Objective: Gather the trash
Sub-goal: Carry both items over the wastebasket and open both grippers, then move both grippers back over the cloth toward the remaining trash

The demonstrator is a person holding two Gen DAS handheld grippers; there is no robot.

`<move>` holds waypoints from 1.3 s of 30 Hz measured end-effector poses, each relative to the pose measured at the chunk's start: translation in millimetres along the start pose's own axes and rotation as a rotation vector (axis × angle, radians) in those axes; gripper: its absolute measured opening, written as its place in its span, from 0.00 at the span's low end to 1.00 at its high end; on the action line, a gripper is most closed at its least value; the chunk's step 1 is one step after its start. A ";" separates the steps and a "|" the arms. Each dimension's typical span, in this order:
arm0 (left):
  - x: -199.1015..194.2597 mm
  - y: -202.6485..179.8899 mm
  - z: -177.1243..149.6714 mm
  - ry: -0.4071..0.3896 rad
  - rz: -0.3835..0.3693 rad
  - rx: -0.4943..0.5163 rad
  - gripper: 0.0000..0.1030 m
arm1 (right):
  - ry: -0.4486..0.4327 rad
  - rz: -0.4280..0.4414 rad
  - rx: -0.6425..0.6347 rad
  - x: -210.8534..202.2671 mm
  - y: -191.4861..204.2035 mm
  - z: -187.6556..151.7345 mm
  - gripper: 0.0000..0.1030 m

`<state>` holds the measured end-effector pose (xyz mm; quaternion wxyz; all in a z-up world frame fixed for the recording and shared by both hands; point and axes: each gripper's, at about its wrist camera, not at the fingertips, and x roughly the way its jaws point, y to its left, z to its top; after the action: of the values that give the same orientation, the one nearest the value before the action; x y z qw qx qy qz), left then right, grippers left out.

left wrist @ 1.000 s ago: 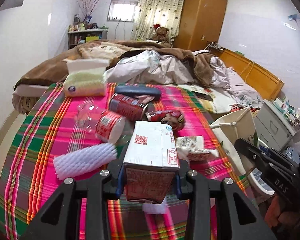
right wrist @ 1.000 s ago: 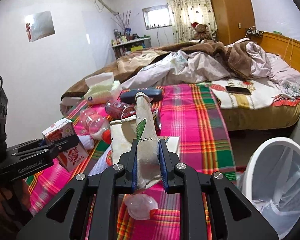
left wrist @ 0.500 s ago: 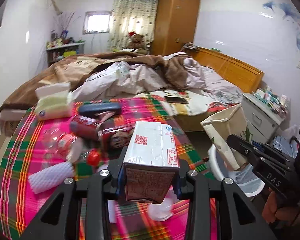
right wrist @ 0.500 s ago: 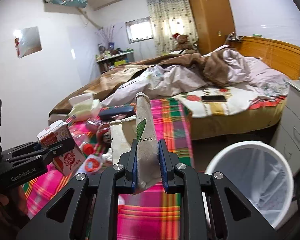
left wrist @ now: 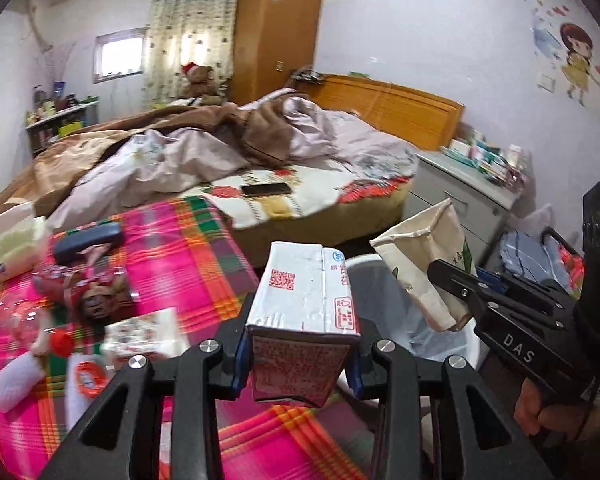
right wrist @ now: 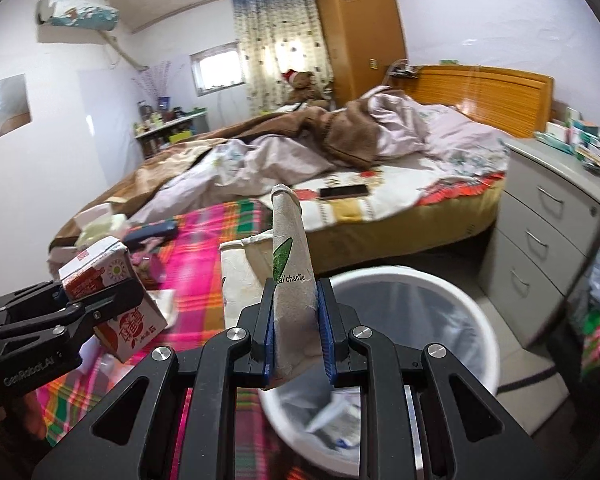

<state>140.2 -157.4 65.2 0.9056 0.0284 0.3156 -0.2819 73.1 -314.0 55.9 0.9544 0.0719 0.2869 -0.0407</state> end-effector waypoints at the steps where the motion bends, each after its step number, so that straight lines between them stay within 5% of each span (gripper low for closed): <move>1: 2.5 -6.4 0.3 0.004 -0.009 0.005 0.38 | 0.002 -0.010 0.006 -0.6 -5.0 -1.0 0.19; 21: 78.0 -84.7 -17.2 0.153 -0.133 0.093 0.38 | 0.176 -0.151 0.090 23.8 -86.0 -41.3 0.19; 23: 80.3 -85.1 -17.8 0.160 -0.132 0.096 0.42 | 0.188 -0.163 0.088 26.3 -89.5 -42.9 0.20; 25: 81.0 -83.8 -17.5 0.158 -0.118 0.093 0.57 | 0.201 -0.159 0.098 27.3 -92.1 -44.1 0.20; 29: 80.5 -76.7 -18.6 0.168 -0.124 0.061 0.63 | 0.208 -0.159 0.095 28.1 -94.8 -45.7 0.23; 32: 75.8 -73.5 -19.2 0.161 -0.113 0.061 0.68 | 0.205 -0.154 0.093 27.5 -93.2 -45.5 0.40; 34: 71.4 -69.6 -19.1 0.151 -0.108 0.053 0.68 | 0.197 -0.142 0.098 25.6 -92.0 -45.4 0.59; 39: 58.2 -60.0 -19.2 0.123 -0.081 0.045 0.68 | 0.174 -0.141 0.099 20.8 -86.3 -42.7 0.59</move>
<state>135.1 -232.1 23.3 0.8716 0.0535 0.3649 -0.3230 57.0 -393.1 -0.7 0.9159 0.1017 0.3708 -0.1154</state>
